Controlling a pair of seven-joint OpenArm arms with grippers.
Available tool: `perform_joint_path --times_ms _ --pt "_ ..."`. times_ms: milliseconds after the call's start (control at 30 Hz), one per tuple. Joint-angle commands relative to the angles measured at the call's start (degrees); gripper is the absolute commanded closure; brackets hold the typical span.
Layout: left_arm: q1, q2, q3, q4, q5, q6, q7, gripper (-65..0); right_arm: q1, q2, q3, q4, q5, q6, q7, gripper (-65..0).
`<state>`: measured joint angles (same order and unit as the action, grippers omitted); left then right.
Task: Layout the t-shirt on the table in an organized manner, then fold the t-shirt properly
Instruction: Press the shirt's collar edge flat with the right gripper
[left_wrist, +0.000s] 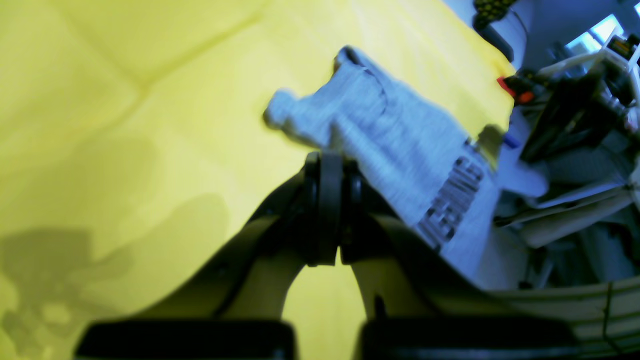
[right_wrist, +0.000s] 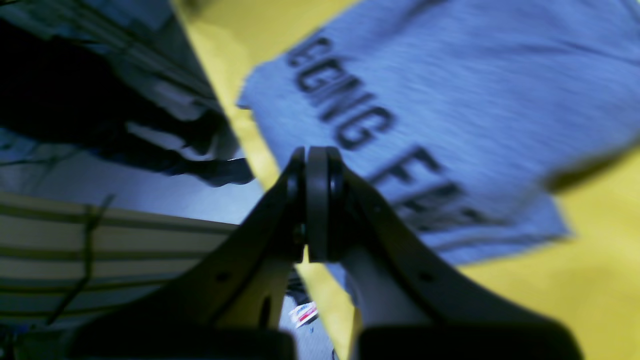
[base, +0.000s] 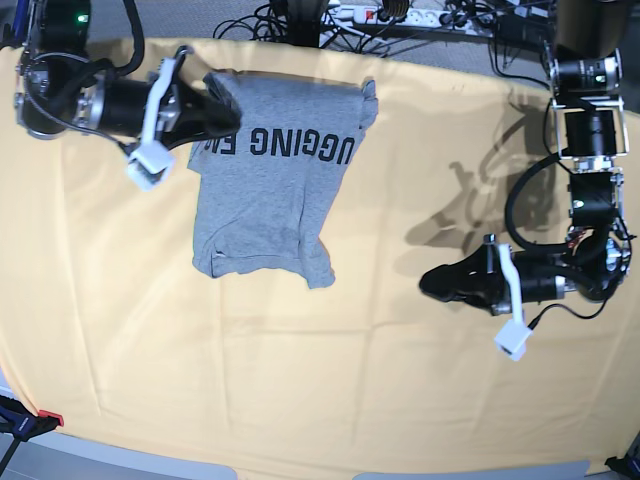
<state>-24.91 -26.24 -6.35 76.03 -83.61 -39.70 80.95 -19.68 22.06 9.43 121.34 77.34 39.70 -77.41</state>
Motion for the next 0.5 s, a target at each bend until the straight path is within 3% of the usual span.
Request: perform_joint_path --times_ms 0,100,333,467 --pt "-1.75 -0.15 -0.42 0.76 -1.39 -0.30 -0.95 0.0 0.28 0.59 -1.22 0.85 -0.28 0.30 0.74 0.0" --pt "-1.62 1.68 -0.42 0.76 -1.39 -0.30 -0.95 0.0 -0.02 0.44 -6.01 0.74 -6.69 0.30 0.92 0.0" --pt "-1.44 3.34 -0.42 0.76 -1.39 -0.30 -0.95 0.0 -0.79 0.48 -11.34 -0.44 -32.85 0.30 7.82 0.0" --pt "-1.44 3.37 -0.42 0.76 -0.55 -0.30 -0.95 0.0 -0.83 0.48 -11.32 -0.44 -40.41 -6.08 7.76 0.0"
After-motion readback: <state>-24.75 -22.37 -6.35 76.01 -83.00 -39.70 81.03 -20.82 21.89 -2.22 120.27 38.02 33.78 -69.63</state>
